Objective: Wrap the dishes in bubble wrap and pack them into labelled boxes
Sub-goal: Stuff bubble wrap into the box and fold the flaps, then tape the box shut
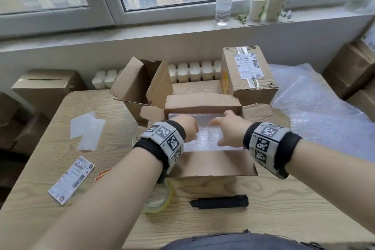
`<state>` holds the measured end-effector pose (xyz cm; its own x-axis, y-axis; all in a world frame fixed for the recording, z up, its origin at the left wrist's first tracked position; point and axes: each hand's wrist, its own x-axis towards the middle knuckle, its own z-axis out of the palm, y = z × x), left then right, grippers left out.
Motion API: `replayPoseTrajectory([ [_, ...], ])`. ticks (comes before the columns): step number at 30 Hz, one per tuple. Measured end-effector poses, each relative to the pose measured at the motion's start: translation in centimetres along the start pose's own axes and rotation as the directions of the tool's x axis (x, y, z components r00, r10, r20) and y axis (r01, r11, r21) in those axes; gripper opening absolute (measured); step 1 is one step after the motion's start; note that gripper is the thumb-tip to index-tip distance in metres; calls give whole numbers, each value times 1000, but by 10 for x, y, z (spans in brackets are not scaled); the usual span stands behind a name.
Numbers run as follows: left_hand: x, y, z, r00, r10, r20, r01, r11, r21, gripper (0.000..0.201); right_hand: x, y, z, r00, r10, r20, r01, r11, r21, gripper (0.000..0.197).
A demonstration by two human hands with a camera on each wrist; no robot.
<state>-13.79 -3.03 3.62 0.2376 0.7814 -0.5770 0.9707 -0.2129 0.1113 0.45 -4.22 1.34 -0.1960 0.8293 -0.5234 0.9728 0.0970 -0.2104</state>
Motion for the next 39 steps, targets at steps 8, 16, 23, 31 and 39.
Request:
replayPoseTrajectory([
  [8,-33,-53,18,825,-401,-398,309,910,-277,58,-48,33,-16,908,266,-324,-236,963,130,58],
  [16,-38,-48,33,797,-418,-436,177,851,-494,65,-56,29,-8,893,93,-440,82,929,362,68],
  [23,-43,-27,62,922,-138,-363,-12,924,-382,65,-49,25,24,947,-144,-286,218,945,246,77],
  [31,-61,-35,65,985,17,-172,-50,981,-187,96,-59,35,33,973,-212,-94,221,971,93,112],
  [39,-47,-53,55,887,-144,-438,-41,921,-387,31,-50,45,21,929,-85,-360,204,929,307,31],
])
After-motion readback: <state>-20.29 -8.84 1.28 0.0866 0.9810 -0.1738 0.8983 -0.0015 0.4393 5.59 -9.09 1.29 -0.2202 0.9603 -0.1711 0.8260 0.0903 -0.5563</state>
